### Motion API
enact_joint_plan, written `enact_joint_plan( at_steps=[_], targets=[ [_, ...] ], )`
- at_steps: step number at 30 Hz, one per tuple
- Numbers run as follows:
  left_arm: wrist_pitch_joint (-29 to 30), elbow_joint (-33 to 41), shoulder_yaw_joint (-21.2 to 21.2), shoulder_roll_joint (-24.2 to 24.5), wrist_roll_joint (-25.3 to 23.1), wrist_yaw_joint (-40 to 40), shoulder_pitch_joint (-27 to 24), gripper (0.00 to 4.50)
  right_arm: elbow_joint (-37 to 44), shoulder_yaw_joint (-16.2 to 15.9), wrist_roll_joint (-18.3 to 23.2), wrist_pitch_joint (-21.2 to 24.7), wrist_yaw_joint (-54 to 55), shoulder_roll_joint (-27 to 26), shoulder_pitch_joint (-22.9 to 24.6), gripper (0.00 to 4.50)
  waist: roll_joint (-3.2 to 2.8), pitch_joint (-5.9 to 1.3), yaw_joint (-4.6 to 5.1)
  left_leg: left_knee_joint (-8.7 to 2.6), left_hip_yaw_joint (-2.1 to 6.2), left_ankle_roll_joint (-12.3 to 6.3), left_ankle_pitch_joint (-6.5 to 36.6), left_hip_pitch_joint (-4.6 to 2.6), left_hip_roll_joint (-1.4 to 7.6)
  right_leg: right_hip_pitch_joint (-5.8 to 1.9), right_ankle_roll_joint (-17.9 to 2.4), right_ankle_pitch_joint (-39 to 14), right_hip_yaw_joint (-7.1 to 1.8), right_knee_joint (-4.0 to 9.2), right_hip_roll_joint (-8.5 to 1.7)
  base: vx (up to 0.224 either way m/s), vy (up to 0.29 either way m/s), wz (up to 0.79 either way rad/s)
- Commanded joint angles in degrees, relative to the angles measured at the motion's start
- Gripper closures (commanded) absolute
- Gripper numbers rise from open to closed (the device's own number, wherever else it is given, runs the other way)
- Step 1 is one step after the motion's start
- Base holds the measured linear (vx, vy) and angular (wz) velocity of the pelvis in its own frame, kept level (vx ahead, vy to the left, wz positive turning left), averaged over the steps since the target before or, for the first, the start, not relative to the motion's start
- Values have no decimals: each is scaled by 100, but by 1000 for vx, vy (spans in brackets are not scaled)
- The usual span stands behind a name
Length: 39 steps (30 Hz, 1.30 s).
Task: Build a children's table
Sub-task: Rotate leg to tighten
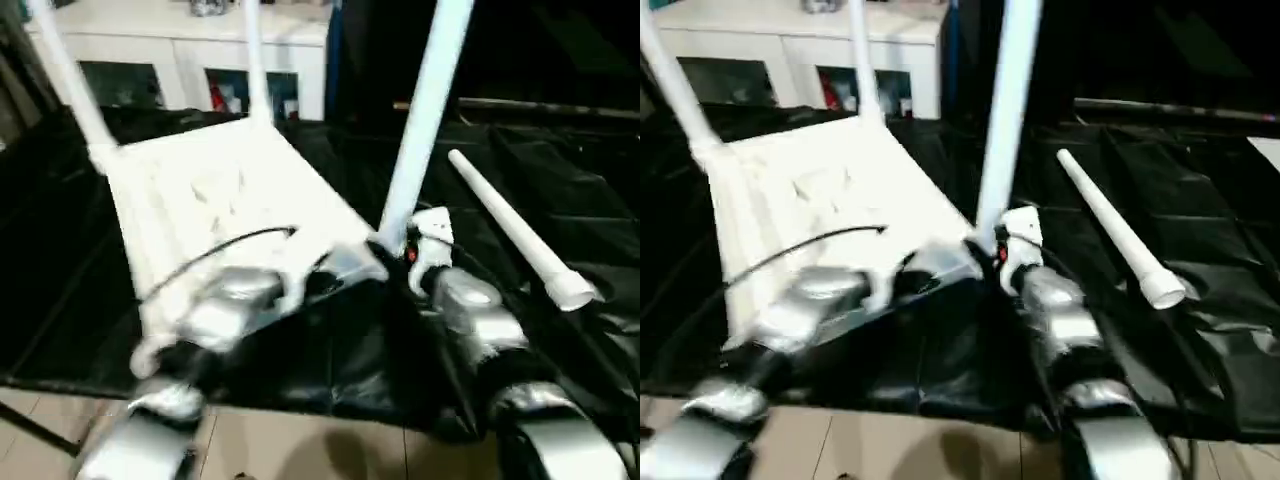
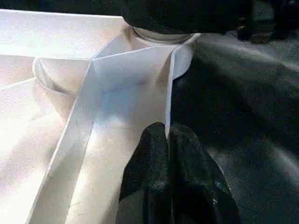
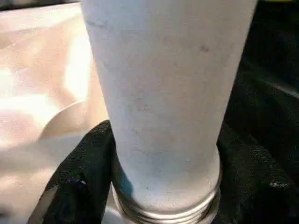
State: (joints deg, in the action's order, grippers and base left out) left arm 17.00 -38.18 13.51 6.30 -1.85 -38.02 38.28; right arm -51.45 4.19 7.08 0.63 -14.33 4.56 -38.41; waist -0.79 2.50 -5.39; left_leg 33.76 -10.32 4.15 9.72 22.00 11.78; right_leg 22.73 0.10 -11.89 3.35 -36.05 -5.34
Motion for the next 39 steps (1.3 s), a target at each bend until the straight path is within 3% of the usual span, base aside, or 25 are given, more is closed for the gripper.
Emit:
enact_joint_plan(
  at_steps=[1,3,4,5,8,13,18,26,35,39],
  targets=[
    [-113,-232,-256,-2,-83,704,121,450,-338,59,-42,96,408,-119,174,178,44,-343,9,-423,22,50,1327,-126,101,-204,-1050,-1225,-214,526,-265,0,0,0],
    [-236,-321,-165,-102,-155,689,176,450,-410,-8,-126,-123,504,-264,132,178,32,-358,-5,-415,24,2,1186,-96,97,-222,-1061,-874,-204,494,-262,0,0,0],
    [-296,-343,-138,-130,-146,627,182,450,-445,-21,-133,-222,440,-324,104,122,36,-358,-2,-410,20,-30,1171,-86,93,-221,-1076,-805,-206,491,-265,0,0,0],
    [-330,-335,-119,-128,-139,570,170,450,-447,-23,-130,-258,386,-344,91,108,43,-353,-14,-415,24,-64,1167,-74,94,-242,-1078,-768,-199,488,-267,0,0,0],
    [-525,-282,-111,-78,-46,304,80,450,-424,-57,-160,-314,280,-322,39,104,43,-344,2,-428,30,-111,1235,-58,88,-254,-1070,-851,-192,499,-268,0,0,0],
    [-722,55,-131,63,144,-193,-164,450,-374,-133,-189,-460,-109,-77,-15,58,51,-346,32,-419,22,-133,1226,-58,92,-258,-1099,-922,-199,507,-278,0,0,0],
    [-855,363,-103,383,239,-733,-455,450,-55,-147,21,-493,-1293,310,63,58,50,-366,8,-377,5,-384,902,-51,104,-276,-1278,-367,-195,445,-265,0,0,0],
    [-743,1154,-161,1035,627,-1792,-984,450,363,-512,148,-312,-3482,1096,317,58,40,-347,13,-386,-1,-439,1015,-53,130,-264,-1375,-578,-186,448,-256,0,0,0],
    [-598,1418,-153,1225,703,-2030,-1138,450,313,-665,137,-232,-4230,1252,264,58,51,-352,1,-373,-7,-433,941,-53,133,-255,-1445,-522,-189,420,-256,0,0,0],
    [-572,1463,-136,1235,697,-2040,-1166,450,251,-708,128,-237,-4249,1213,219,95,45,-357,2,-363,-11,-470,870,-57,128,-253,-1452,-465,-190,415,-255,0,0,0]
  ],
)
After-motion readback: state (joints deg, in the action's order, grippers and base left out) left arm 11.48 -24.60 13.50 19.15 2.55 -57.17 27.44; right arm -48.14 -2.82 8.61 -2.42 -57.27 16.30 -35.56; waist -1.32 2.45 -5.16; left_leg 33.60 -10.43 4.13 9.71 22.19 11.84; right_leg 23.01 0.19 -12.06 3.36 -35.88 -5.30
